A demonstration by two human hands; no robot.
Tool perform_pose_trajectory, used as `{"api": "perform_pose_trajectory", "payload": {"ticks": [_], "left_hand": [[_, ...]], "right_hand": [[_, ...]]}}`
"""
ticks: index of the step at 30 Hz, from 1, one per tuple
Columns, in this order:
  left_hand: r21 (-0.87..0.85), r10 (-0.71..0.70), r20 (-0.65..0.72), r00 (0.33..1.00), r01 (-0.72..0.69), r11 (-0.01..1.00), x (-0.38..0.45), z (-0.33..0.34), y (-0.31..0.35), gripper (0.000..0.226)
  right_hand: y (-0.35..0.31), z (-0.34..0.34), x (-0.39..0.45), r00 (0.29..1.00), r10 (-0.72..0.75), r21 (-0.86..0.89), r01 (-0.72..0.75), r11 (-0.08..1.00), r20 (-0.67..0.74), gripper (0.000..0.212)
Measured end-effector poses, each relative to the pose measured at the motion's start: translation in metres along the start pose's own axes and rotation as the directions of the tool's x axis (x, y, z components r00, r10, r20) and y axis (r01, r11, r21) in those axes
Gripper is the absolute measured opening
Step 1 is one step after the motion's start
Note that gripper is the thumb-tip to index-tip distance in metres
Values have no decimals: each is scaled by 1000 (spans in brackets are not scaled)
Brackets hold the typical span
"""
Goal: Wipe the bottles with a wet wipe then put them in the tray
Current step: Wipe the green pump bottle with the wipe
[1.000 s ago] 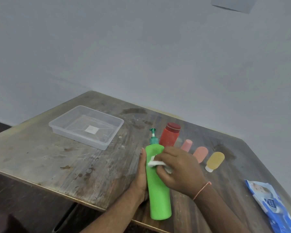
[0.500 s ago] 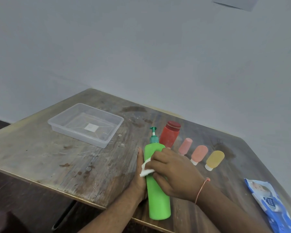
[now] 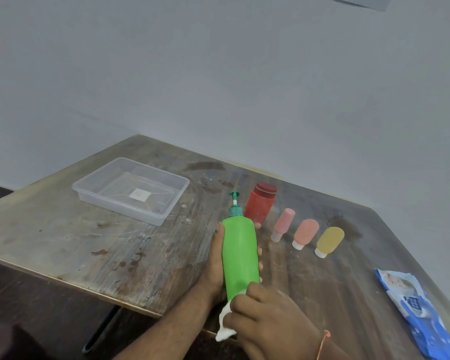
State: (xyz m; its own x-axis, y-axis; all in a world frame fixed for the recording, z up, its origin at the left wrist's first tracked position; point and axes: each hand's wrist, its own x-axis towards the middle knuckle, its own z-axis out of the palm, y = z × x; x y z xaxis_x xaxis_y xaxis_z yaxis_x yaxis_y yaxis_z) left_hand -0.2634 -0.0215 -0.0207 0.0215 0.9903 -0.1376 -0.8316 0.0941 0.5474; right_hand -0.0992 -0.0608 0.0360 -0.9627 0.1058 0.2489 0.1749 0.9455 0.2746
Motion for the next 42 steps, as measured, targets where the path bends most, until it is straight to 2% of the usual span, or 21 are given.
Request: {"api": "perform_pose_trajectory", "payload": {"ticks": [3, 6, 11, 15, 21, 24, 27, 29, 35, 36, 39, 42], "left_hand": [[-10, -14, 96, 995, 15, 1000, -6, 6, 3, 109], [-36, -5, 233, 972, 14, 999, -6, 10, 7, 101], [-94, 9, 317, 948, 22, 995, -5, 15, 8, 95], [-150, 73, 346, 935, -21, 988, -11, 20, 8, 89], [-161, 126, 124, 984, -105, 981, -7, 22, 7, 118], [-88, 117, 67, 991, -110, 990, -7, 20, 5, 86], [-22, 111, 49, 993, -110, 994, -3, 13, 5, 87], [11, 124, 32, 992, -125, 992, -3, 12, 5, 78], [5, 164, 103, 981, -166, 986, -6, 15, 9, 71], [18, 172, 118, 978, -175, 984, -7, 16, 10, 73], [64, 195, 186, 963, -210, 976, -4, 16, 12, 102], [44, 202, 208, 957, -215, 976, -4, 19, 11, 104]], "right_hand": [[1, 18, -17, 999, -4, -68, 1, 998, -40, 22], [4, 16, -28, 993, 25, -28, -28, 999, -113, 22], [19, 4, -17, 973, 113, 96, -95, 991, -203, 28], [44, -2, 10, 912, 277, 190, -227, 955, -303, 30], [66, -1, 39, 788, 440, 269, -353, 896, -430, 33], [69, 1, 45, 715, 519, 286, -433, 855, -468, 35], [71, 1, 53, 618, 636, 367, -519, 772, -462, 38], [70, -1, 54, 589, 682, 410, -545, 731, -433, 37], [51, -3, 39, 618, 711, 367, -609, 703, -336, 17], [46, -2, 36, 628, 708, 356, -612, 706, -323, 17], [30, 5, 20, 650, 704, 363, -606, 708, -287, 24], [9, 11, 2, 624, 725, 417, -599, 684, -293, 23]]}}
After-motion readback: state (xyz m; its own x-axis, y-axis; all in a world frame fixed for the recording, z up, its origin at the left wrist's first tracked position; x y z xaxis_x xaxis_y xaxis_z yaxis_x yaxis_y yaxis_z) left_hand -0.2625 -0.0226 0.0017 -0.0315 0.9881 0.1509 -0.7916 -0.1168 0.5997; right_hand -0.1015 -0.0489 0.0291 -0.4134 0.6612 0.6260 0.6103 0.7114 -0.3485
